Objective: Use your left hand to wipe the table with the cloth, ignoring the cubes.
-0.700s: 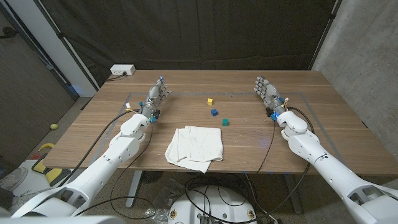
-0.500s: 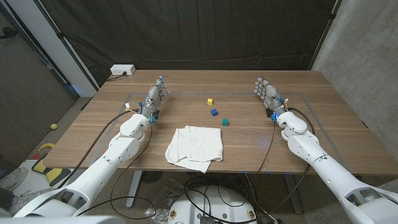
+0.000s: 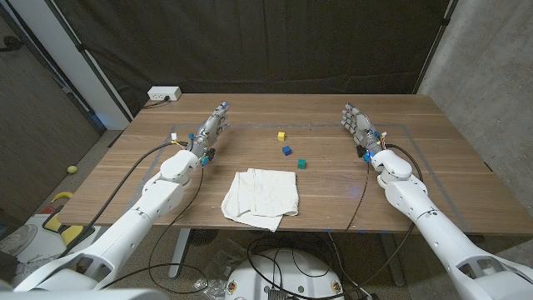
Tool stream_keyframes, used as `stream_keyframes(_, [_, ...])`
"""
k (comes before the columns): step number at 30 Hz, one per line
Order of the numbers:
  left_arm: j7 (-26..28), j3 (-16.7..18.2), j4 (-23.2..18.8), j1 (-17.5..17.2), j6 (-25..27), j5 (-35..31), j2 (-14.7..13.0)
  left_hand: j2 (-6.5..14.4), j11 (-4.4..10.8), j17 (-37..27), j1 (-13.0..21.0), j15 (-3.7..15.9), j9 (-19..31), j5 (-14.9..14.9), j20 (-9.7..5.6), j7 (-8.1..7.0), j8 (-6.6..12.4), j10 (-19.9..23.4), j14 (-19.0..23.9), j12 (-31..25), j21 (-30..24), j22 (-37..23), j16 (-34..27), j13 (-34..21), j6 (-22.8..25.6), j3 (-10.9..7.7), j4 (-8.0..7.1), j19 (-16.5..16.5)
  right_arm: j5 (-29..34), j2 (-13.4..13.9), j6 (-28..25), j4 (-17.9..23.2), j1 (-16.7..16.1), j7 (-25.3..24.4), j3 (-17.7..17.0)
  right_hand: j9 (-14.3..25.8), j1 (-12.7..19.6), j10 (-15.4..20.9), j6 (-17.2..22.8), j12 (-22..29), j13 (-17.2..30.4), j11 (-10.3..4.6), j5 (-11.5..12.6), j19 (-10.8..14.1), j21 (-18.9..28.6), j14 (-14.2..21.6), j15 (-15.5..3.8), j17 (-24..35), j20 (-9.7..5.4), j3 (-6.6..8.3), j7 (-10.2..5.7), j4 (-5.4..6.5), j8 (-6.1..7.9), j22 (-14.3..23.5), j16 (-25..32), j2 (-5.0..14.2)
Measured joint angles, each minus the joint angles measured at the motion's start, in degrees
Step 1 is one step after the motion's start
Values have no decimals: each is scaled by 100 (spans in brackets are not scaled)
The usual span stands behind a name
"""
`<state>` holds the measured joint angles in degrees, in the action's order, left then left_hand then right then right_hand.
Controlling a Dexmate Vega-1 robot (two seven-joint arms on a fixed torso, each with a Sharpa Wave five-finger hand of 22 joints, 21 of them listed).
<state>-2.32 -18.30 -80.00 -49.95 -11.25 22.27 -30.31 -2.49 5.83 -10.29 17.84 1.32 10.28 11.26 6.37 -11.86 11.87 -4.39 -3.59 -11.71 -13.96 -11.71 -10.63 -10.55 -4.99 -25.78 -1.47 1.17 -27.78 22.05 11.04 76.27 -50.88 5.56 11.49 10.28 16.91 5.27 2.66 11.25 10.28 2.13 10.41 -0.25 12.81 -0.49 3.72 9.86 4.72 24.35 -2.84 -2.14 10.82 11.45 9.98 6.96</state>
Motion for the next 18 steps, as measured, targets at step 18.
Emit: stream_keyframes(18, [-273, -160, -691, -112, 231, -837, -559, -120, -9, 1, 0, -84, 27, 0, 80, -20, -24, -54, -21, 40, 44, -16, 0, 1, -65, 66, 30, -80, 353, -124, -209, 196, -105, -59, -116, -1, 22, 66, 53, 22, -1, 20, 0, 64, 0, 31, 30, 1, -1, -32, 9, -31, 0, 1, 20, -22])
